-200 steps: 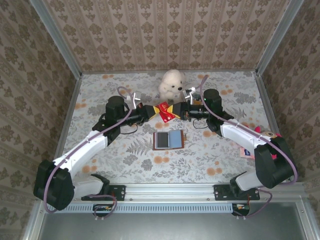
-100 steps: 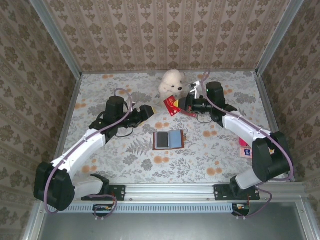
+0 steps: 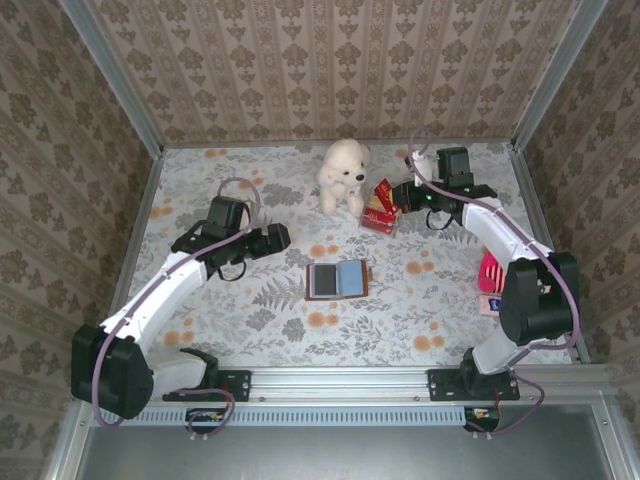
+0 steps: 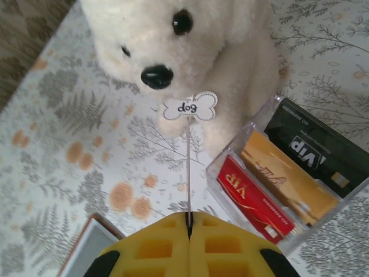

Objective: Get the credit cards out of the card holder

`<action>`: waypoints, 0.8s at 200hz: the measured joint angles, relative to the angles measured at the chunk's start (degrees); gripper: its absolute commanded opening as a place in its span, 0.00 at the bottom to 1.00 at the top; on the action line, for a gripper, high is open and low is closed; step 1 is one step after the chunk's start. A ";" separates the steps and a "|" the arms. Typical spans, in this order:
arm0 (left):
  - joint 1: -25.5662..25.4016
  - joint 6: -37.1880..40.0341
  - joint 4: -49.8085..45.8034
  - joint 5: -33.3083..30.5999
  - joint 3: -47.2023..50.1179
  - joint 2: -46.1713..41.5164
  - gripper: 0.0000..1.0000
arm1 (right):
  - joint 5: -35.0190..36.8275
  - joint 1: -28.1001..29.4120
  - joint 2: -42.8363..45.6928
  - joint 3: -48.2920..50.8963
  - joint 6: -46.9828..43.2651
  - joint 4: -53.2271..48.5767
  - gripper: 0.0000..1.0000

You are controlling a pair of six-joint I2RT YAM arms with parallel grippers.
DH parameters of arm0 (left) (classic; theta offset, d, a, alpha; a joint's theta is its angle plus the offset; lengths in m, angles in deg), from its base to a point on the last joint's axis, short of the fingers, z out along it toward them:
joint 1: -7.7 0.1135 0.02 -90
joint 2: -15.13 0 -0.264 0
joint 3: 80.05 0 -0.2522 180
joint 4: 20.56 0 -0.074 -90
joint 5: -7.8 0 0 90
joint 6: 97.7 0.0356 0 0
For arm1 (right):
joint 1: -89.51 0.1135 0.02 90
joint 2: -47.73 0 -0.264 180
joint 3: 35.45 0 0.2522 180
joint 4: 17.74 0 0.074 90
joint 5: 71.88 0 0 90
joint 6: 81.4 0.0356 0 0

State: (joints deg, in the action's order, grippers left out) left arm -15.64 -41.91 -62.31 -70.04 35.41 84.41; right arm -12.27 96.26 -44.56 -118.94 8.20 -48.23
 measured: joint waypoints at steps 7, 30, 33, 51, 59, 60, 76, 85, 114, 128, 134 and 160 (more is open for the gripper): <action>0.17 0.50 -0.24 0.24 0.00 0.26 1.00 | 0.28 0.00 -0.74 -0.90 -2.40 -0.98 0.00; 0.17 1.68 -0.57 1.68 -0.39 0.57 1.00 | 1.75 0.00 -3.87 -3.80 -9.42 -3.13 0.00; 0.17 1.81 -0.59 1.86 -0.50 0.57 1.00 | 1.84 0.00 -4.28 -4.20 -10.21 -3.32 0.00; 0.17 2.25 -0.57 2.43 -1.14 0.66 1.00 | 2.12 0.00 -7.45 -6.69 -15.39 -5.07 0.00; 0.17 2.36 -0.50 2.60 -1.20 0.74 1.00 | 1.77 0.00 -8.87 -7.61 -17.92 -5.88 0.00; 0.17 2.36 -0.50 2.62 -1.20 0.76 1.00 | 1.68 0.00 -9.09 -7.76 -18.32 -6.05 0.00; 0.17 2.36 -0.52 3.04 -1.20 1.20 1.00 | 0.35 0.00 -11.93 -9.27 -23.98 -7.87 0.00; 0.17 2.34 -0.52 3.26 -1.20 1.42 1.00 | -0.11 0.00 -13.64 -10.21 -26.45 -8.98 0.00; 0.17 2.32 -0.11 3.85 -0.83 1.51 1.00 | -0.70 0.04 -18.14 -13.66 -32.06 -11.56 0.00; 0.17 2.32 0.35 4.61 -0.42 1.81 1.00 | -1.09 0.11 -19.45 -14.97 -34.12 -12.70 0.00; 0.17 2.32 0.59 5.01 -0.26 2.12 1.00 | -1.25 0.22 -19.89 -15.45 -34.88 -13.27 0.00; 0.17 2.27 0.94 6.19 -0.15 4.39 1.00 | -1.40 0.26 -21.35 -17.51 -38.03 -15.39 0.00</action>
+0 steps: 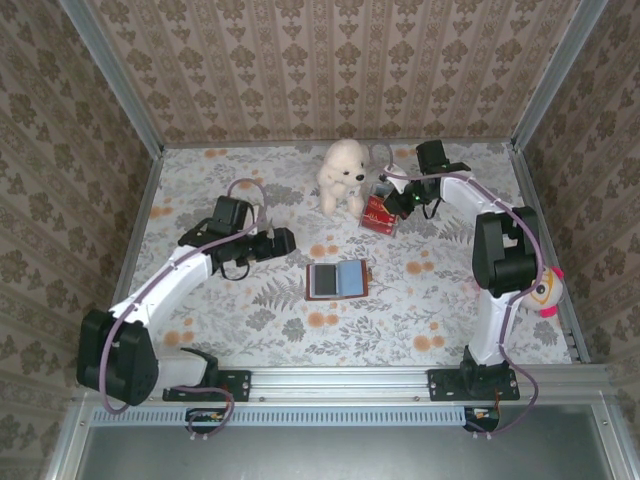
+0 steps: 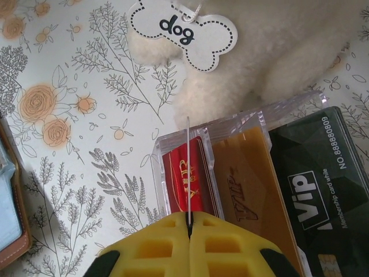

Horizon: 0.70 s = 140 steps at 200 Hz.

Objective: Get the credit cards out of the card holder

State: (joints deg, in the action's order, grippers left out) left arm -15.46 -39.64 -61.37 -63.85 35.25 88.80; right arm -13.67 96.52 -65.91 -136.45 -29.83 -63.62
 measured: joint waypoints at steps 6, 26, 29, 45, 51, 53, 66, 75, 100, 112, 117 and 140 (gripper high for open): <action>0.00 -0.13 0.09 0.13 0.02 0.39 1.00 | 0.02 0.00 -0.17 -0.26 -0.66 -0.24 0.00; 0.00 -0.37 0.11 0.57 0.09 1.18 1.00 | 0.00 0.07 -0.66 -0.57 -3.56 -1.66 0.00; 0.00 -0.42 0.20 0.66 0.09 1.25 1.00 | 0.04 0.07 -0.70 -0.57 -4.00 -1.84 0.00; 0.00 -0.46 0.48 1.38 0.09 1.53 1.00 | 0.31 0.37 -0.79 -0.35 -6.29 -2.34 0.00; 0.00 -0.50 0.61 1.60 0.09 1.64 1.00 | 0.50 0.59 -0.79 -0.24 -6.93 -2.40 0.00; 0.00 -0.57 0.66 1.70 0.09 1.68 1.00 | 0.57 0.66 -0.79 -0.20 -7.10 -2.40 0.00; -0.04 -0.59 0.83 2.25 0.09 2.03 1.00 | 1.05 1.18 -0.83 -0.02 -8.22 -2.40 0.00; -0.04 -0.59 0.92 2.60 0.09 2.40 1.00 | 1.44 1.51 -0.87 0.00 -8.72 -2.36 0.00; -0.11 -0.59 0.90 3.17 0.09 3.45 1.00 | 1.68 2.16 -1.16 0.00 -9.66 -2.36 0.07; -0.13 -0.59 0.90 3.41 0.09 3.67 1.00 | 1.81 2.34 -1.70 -0.11 -9.66 -2.43 0.10; -0.22 -0.59 0.90 3.56 0.09 3.74 1.00 | 1.86 2.40 -2.05 -0.20 -9.62 -2.45 0.10; -0.44 -0.59 0.94 4.28 0.09 3.76 1.00 | 2.12 2.64 -3.52 -0.57 -9.55 -2.62 0.13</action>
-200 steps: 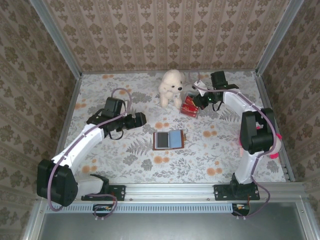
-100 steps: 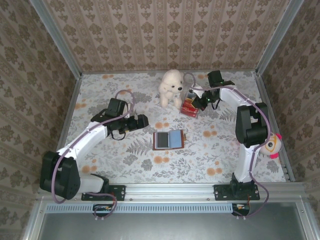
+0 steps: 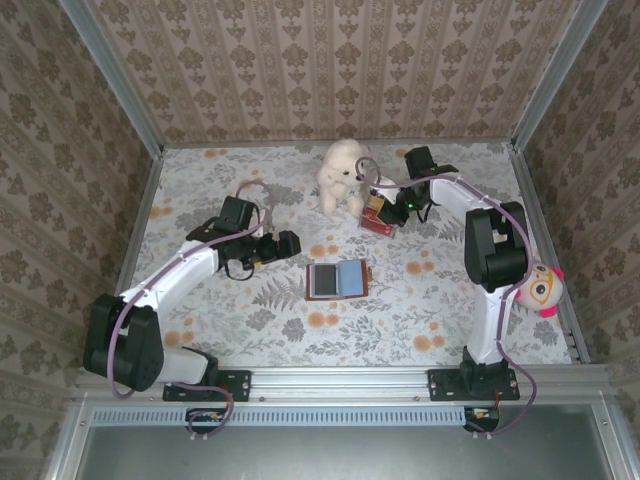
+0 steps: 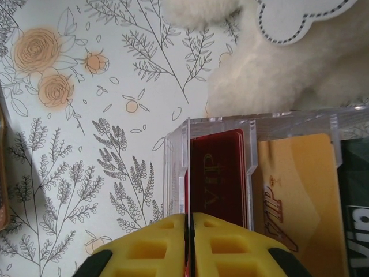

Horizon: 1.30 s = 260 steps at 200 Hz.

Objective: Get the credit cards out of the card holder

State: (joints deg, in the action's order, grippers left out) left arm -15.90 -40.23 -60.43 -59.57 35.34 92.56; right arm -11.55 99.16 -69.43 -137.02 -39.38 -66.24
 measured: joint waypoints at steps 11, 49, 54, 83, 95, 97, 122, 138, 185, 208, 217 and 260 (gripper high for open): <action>-0.11 0.02 -0.02 0.26 0.00 0.00 1.00 | 0.52 0.15 -0.17 0.00 0.22 -0.02 0.17; -0.13 0.02 0.02 1.05 0.00 0.00 1.00 | 0.98 0.55 -0.17 -0.02 1.46 -0.04 0.34; -0.24 0.02 0.04 1.16 0.00 0.00 1.00 | 0.98 0.57 -0.17 -0.15 1.92 -0.26 0.35; -1.14 0.02 0.79 1.62 0.00 0.00 1.00 | 0.98 0.63 0.55 -1.11 4.87 -0.85 0.39; -1.42 0.02 0.87 1.60 0.00 -0.02 1.00 | 1.09 0.63 1.81 -1.09 6.54 -0.81 0.40; -1.51 0.00 0.87 1.62 0.00 -0.02 1.00 | 1.16 0.63 2.10 -1.07 6.86 -0.76 0.41; -1.84 -0.28 0.96 1.38 0.11 -0.24 1.00 | 3.43 0.63 7.65 1.60 12.81 3.08 0.41; -2.38 -0.90 1.14 0.68 0.66 -1.09 1.00 | 5.84 0.66 12.44 5.09 18.27 6.78 0.44; -5.90 -3.82 1.73 -2.10 3.39 -3.65 1.00 | 14.71 3.13 29.31 19.98 35.41 17.42 0.60; -7.23 -5.81 2.60 -3.63 4.83 -4.76 0.98 | 18.69 5.46 36.52 22.60 44.33 17.90 0.60; -7.89 -6.71 2.91 -4.07 5.44 -5.27 0.95 | 19.67 6.16 39.04 23.04 47.93 17.86 0.60; -11.67 -11.72 4.26 -5.75 6.32 -5.79 0.78 | 24.83 10.69 48.68 30.80 69.07 17.73 0.49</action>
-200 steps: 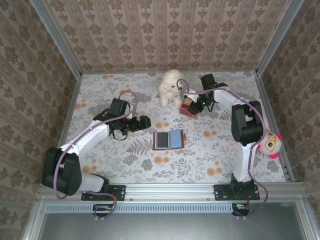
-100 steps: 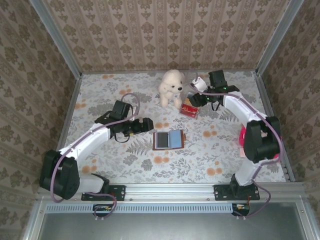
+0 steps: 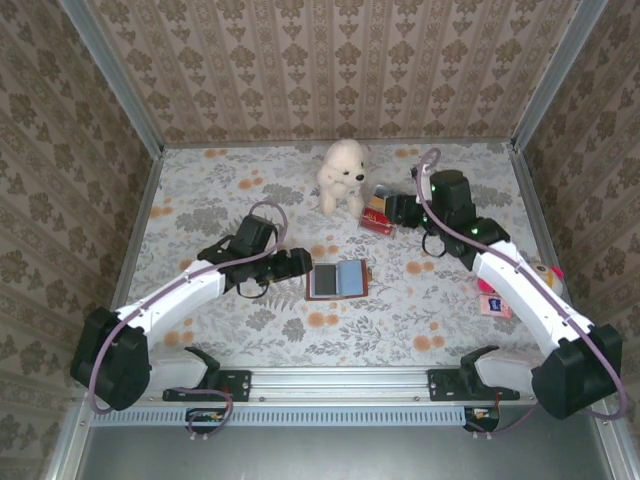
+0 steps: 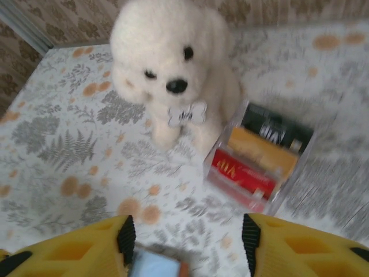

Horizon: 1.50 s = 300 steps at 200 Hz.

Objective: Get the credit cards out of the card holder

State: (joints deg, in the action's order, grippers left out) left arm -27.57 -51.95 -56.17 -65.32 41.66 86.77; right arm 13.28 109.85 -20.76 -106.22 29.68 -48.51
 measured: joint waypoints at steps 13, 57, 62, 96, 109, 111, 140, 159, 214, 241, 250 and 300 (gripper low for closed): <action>-1.25 -1.18 0.90 -0.37 0.00 0.42 0.65 | 0.15 2.49 0.61 3.06 5.51 -0.31 0.49; -4.17 -3.67 3.58 -0.94 -0.46 6.97 0.45 | -1.62 12.61 -1.95 9.55 19.93 1.01 0.46; -4.42 -3.96 3.82 -1.09 -0.68 8.07 0.43 | -1.79 13.66 -2.97 9.62 20.94 1.38 0.44; -4.90 -5.16 5.57 -2.08 -1.51 12.87 0.33 | -3.93 18.56 -13.55 8.81 26.12 5.66 0.34; -4.87 -5.46 6.14 -2.21 -1.79 14.16 0.28 | -4.98 19.69 -18.47 8.15 27.58 6.73 0.32; -4.87 -5.42 6.23 -2.21 -1.79 14.27 0.28 | -5.11 19.85 -19.08 8.00 27.87 6.75 0.32; -4.87 -5.77 7.34 -2.12 -1.92 15.96 0.20 | -6.14 21.05 -25.83 5.88 29.66 7.69 0.22; -4.87 -6.03 7.78 -1.92 -2.05 17.07 0.18 | -6.32 21.20 -27.39 5.25 30.29 8.72 0.19; -4.94 -7.06 9.38 -1.86 -1.70 17.27 0.17 | -6.14 21.18 -29.94 4.48 30.58 10.84 0.16; -4.94 -7.04 9.94 -1.73 -1.75 17.90 0.17 | -6.08 21.18 -30.38 4.48 31.04 11.02 0.17; -4.94 -7.04 9.94 -1.73 -1.79 18.47 0.17 | -6.08 21.18 -30.38 4.48 31.23 11.28 0.17; -4.94 -6.99 9.92 -1.73 -2.82 21.68 0.12 | -6.12 20.94 -30.38 4.50 31.65 12.13 0.16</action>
State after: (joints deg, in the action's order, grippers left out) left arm -32.51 -58.94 -46.25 -67.05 38.84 108.45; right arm 7.16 130.79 -51.14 -101.72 61.33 -36.38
